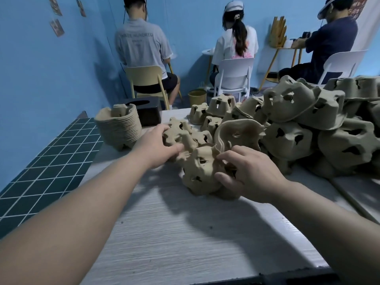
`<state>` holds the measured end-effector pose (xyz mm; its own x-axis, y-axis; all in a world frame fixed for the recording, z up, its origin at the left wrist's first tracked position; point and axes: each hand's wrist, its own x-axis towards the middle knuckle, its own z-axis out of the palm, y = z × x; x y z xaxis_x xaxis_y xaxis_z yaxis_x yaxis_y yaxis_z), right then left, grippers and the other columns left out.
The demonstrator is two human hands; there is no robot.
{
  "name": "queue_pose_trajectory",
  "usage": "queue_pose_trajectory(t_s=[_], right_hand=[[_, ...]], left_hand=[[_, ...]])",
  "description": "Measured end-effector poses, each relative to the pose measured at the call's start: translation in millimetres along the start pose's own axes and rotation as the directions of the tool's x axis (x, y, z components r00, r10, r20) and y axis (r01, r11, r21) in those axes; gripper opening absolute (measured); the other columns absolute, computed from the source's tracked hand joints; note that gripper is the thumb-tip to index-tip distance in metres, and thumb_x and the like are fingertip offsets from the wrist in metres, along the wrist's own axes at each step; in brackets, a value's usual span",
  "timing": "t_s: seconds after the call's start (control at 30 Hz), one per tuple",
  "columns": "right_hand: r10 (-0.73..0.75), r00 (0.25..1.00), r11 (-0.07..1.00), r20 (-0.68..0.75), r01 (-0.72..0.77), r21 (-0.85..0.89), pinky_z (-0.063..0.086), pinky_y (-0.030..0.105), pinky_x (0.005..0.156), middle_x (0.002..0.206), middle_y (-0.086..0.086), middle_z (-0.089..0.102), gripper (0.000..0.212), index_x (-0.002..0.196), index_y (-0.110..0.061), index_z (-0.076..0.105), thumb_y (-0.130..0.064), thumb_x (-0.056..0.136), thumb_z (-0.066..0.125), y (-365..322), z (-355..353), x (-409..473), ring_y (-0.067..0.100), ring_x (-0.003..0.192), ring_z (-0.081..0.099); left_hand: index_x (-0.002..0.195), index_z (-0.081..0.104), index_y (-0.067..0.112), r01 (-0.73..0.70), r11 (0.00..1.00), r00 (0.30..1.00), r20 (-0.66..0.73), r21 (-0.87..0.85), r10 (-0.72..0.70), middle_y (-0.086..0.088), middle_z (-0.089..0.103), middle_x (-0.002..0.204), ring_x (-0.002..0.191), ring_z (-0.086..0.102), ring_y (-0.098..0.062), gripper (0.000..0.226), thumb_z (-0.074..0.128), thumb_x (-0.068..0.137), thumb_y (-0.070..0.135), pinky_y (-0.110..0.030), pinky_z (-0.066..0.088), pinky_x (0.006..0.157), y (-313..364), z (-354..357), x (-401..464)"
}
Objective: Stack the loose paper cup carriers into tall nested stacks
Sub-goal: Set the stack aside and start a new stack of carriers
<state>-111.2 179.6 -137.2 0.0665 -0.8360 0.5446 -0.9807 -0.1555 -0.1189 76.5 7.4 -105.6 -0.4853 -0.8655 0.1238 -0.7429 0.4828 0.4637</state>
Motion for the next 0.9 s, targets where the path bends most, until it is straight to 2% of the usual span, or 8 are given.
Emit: queue_pose_trajectory(t_s=[0.1,0.2,0.27,0.43,0.53,0.63,0.73,0.9], right_hand=[[0.021,1.0,0.999,-0.016,-0.021,0.03,0.05,0.03,0.059,0.08,0.002,0.059,0.044,0.093,-0.014,0.067,-0.053,0.083,0.049,3,-1,-6,0.026,0.072,0.06],[0.026,0.999,0.998,-0.021,-0.025,0.049,0.048,0.028,0.058,0.079,0.002,0.057,0.041,0.085,-0.014,0.066,-0.052,0.082,0.05,0,-1,-13,0.026,0.068,0.058],[0.02,0.999,0.998,-0.025,-0.019,0.066,0.048,0.028,0.056,0.076,0.001,0.055,0.04,0.08,-0.014,0.065,-0.051,0.081,0.051,-3,-2,-18,0.026,0.064,0.056],[0.026,0.999,0.997,-0.043,-0.022,0.078,0.048,0.032,0.05,0.071,-0.001,0.051,0.042,0.067,-0.013,0.058,-0.052,0.08,0.051,-7,-10,-34,0.024,0.058,0.054],[0.09,0.995,0.99,-0.036,-0.085,0.116,0.05,0.034,0.055,0.076,-0.003,0.053,0.041,0.074,-0.015,0.06,-0.055,0.078,0.051,-11,-11,-47,0.02,0.063,0.057],[0.189,0.981,0.963,-0.046,-0.176,0.204,0.051,0.035,0.063,0.08,-0.008,0.058,0.03,0.088,-0.022,0.058,-0.049,0.076,0.062,-23,-12,-57,0.017,0.071,0.057],[0.328,0.944,0.91,-0.028,-0.308,0.276,0.048,0.033,0.074,0.087,-0.01,0.061,0.041,0.105,-0.023,0.058,-0.043,0.073,0.075,-35,-7,-59,0.016,0.084,0.056],[0.505,0.863,0.735,0.018,-0.441,0.515,0.047,0.025,0.082,0.093,-0.016,0.058,0.052,0.114,-0.032,0.045,-0.042,0.074,0.077,-41,-12,-62,0.007,0.089,0.059]], left_hand=[[0.124,0.054,0.019,0.016,0.999,1.0,-0.007,0.029,-0.016,0.007,0.056,0.122,0.11,0.056,-0.02,0.08,0.066,0.062,0.068,-0.034,0.045,0.088,1,5,-9],[0.102,0.054,0.02,0.039,0.999,0.994,-0.101,0.014,-0.037,0.003,0.051,0.105,0.102,0.054,-0.023,0.044,0.075,0.075,0.048,-0.028,0.035,0.075,2,6,-24],[0.092,0.053,0.018,0.049,0.999,0.983,-0.177,-0.004,-0.049,0.0,0.051,0.1,0.091,0.051,-0.022,0.038,0.076,0.076,0.044,-0.028,0.031,0.071,3,2,-38],[0.094,0.052,0.017,0.073,0.992,0.951,-0.294,-0.103,-0.1,-0.002,0.049,0.102,0.09,0.046,-0.02,0.037,0.075,0.079,0.042,-0.029,0.031,0.074,3,-9,-77],[0.101,0.058,0.011,0.094,0.984,0.942,-0.307,-0.149,-0.136,-0.004,0.055,0.103,0.092,0.05,-0.022,0.042,0.074,0.08,0.043,-0.03,0.033,0.073,0,-4,-103],[0.102,0.06,0.012,0.111,0.97,0.946,-0.275,-0.215,-0.169,-0.004,0.06,0.103,0.094,0.055,-0.025,0.04,0.072,0.081,0.043,-0.032,0.037,0.075,-1,8,-125],[0.098,0.06,0.013,0.131,0.958,0.953,-0.235,-0.256,-0.193,-0.005,0.063,0.101,0.095,0.056,-0.026,0.036,0.069,0.083,0.045,-0.036,0.042,0.078,3,17,-141],[0.094,0.061,0.014,0.128,0.948,0.96,-0.203,-0.291,-0.192,-0.004,0.065,0.096,0.092,0.058,-0.026,0.035,0.07,0.083,0.046,-0.039,0.046,0.079,8,21,-154]])
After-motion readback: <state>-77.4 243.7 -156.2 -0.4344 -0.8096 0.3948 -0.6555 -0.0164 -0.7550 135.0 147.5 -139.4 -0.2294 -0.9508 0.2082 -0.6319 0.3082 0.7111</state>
